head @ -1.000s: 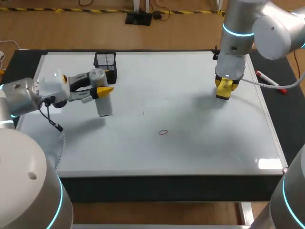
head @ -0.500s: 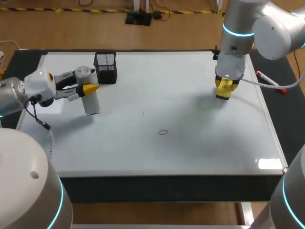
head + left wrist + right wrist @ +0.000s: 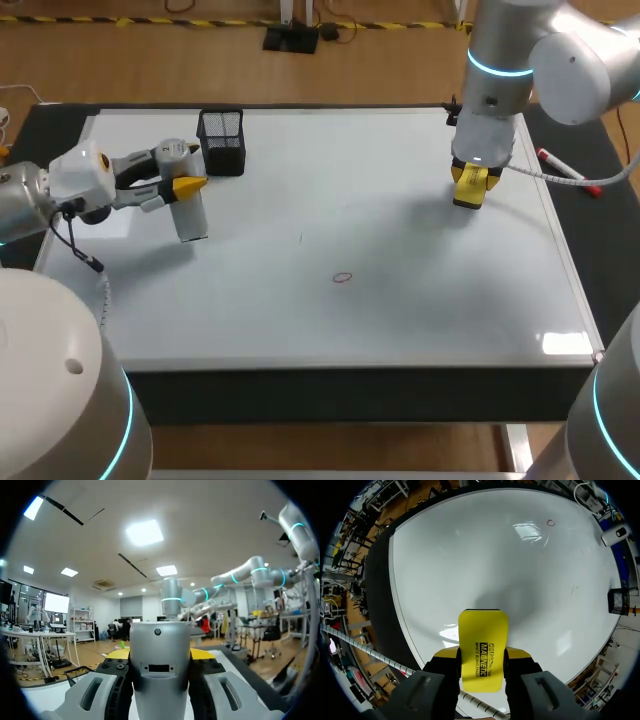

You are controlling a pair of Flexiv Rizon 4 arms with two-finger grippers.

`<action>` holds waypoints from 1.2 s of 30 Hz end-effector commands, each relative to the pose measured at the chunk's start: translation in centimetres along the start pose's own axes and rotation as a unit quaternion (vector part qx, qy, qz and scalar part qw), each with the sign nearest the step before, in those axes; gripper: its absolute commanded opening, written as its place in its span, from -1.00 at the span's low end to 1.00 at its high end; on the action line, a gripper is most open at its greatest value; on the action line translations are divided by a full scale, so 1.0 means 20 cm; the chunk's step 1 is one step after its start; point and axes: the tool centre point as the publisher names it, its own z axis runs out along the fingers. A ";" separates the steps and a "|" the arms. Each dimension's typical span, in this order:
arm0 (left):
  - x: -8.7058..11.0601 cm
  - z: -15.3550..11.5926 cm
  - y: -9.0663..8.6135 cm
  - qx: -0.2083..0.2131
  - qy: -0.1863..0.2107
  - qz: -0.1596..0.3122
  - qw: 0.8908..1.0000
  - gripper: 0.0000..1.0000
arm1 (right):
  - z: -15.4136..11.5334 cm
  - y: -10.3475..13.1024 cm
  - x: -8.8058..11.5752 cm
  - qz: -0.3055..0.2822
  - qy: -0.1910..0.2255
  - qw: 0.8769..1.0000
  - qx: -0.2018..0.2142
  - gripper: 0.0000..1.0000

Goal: Pick up the inspection probe, press it on each red-marked spot on the whiteboard one by one, put down the probe, pick up the eraser, and wipe off all the red marks.

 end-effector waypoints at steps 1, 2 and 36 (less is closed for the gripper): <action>0.00 0.00 -0.01 -0.002 0.000 -0.001 1.000 -1.00 | -0.02 0.07 -0.09 -0.017 0.015 1.000 0.013 -1.00; 0.00 0.00 -0.01 -0.002 0.000 -0.001 1.000 -1.00 | -0.03 0.10 -0.12 -0.023 0.015 1.000 0.011 -1.00; 0.00 0.00 -0.01 -0.002 0.000 -0.001 1.000 -1.00 | 0.00 1.07 -0.88 -0.168 0.002 0.986 -0.003 -1.00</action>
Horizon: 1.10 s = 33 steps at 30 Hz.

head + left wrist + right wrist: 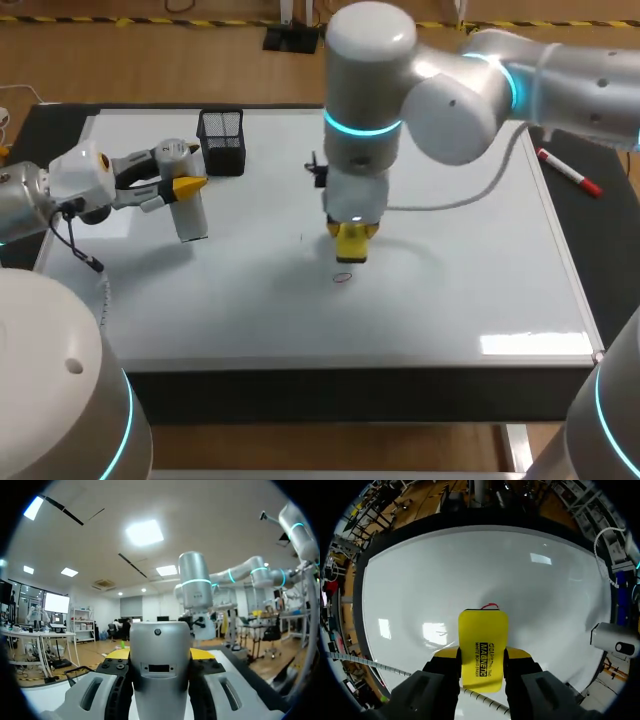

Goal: Pick up the inspection probe, press it on each red-marked spot on the whiteboard one by one, put down the probe, pick up the eraser, and wipe off all the red marks.

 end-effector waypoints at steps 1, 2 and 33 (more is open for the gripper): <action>0.00 0.00 -0.01 -0.002 0.000 -0.001 1.000 -1.00 | 0.05 0.05 -0.10 -0.011 0.015 1.000 0.004 -1.00; 0.00 0.00 -0.01 -0.002 0.000 -0.001 1.000 -1.00 | 0.06 0.06 -0.12 -0.014 0.013 1.000 0.000 -1.00; 0.00 0.00 -0.01 -0.002 0.000 -0.001 1.000 -1.00 | 0.17 0.25 -0.19 -0.045 -0.014 0.999 0.011 -1.00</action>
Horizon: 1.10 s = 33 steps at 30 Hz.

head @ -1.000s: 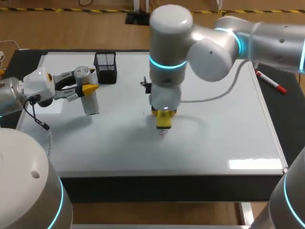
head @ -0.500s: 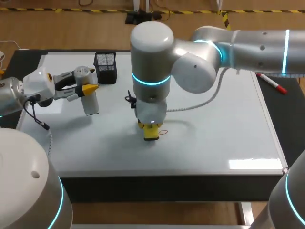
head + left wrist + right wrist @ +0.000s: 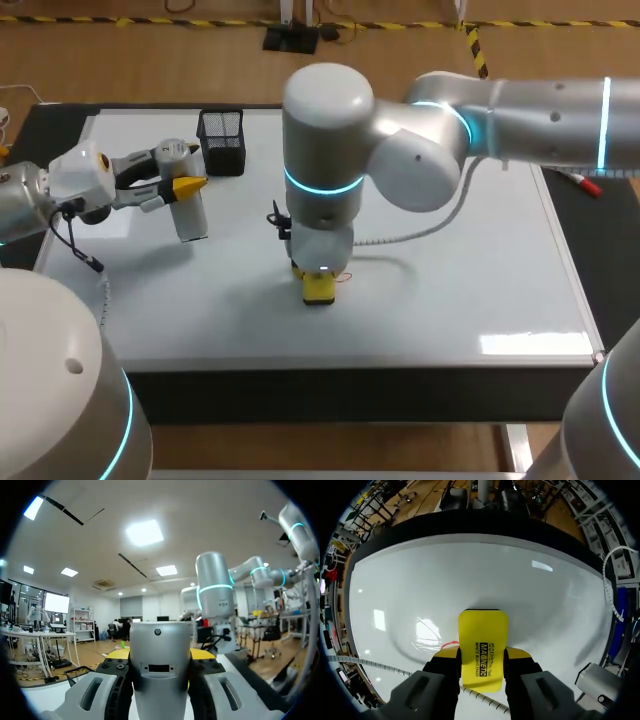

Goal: Pick up the inspection probe, press it on each red-marked spot on the whiteboard one by one, put down the probe, pick up the eraser, and wipe off all the red marks.

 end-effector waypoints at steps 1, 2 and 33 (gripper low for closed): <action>0.00 0.00 -0.01 -0.002 0.000 -0.001 1.000 -1.00 | -0.01 0.00 0.04 0.000 -0.004 1.000 0.003 -1.00; 0.00 0.00 -0.01 -0.002 0.000 -0.001 1.000 -1.00 | -0.01 0.01 0.04 0.001 -0.004 1.000 0.004 -1.00; 0.00 0.00 -0.01 -0.002 0.000 -0.001 1.000 -1.00 | 0.00 -0.03 0.37 0.057 0.025 0.998 0.007 -1.00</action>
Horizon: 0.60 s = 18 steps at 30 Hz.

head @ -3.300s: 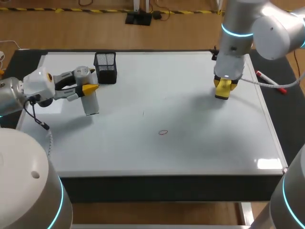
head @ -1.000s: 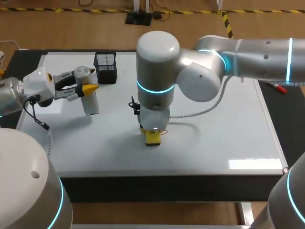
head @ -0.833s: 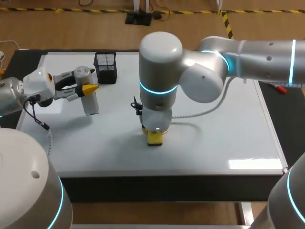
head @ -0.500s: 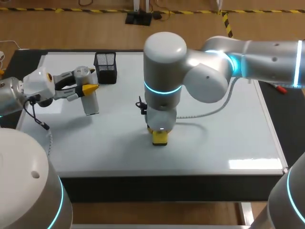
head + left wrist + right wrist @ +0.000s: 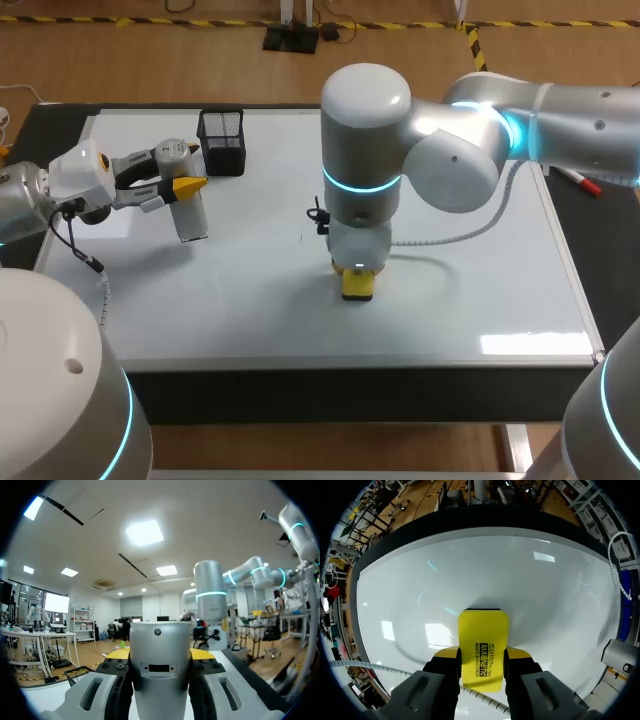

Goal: Pick up the inspection probe, press it on each red-marked spot on the whiteboard one by one, put down the probe, pick up the eraser, and wipe off all the red marks.

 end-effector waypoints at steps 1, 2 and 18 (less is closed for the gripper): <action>0.00 0.00 -0.01 -0.002 0.000 -0.001 1.000 -1.00 | -0.01 0.00 0.04 -0.002 -0.003 1.000 0.003 -1.00; 0.00 0.00 -0.01 -0.002 0.000 -0.001 1.000 -1.00 | -0.01 0.00 0.05 -0.002 -0.003 1.000 0.003 -1.00; 0.00 0.00 -0.01 -0.002 0.000 -0.001 1.000 -1.00 | -0.23 -0.15 0.21 -0.010 0.008 1.000 0.013 -1.00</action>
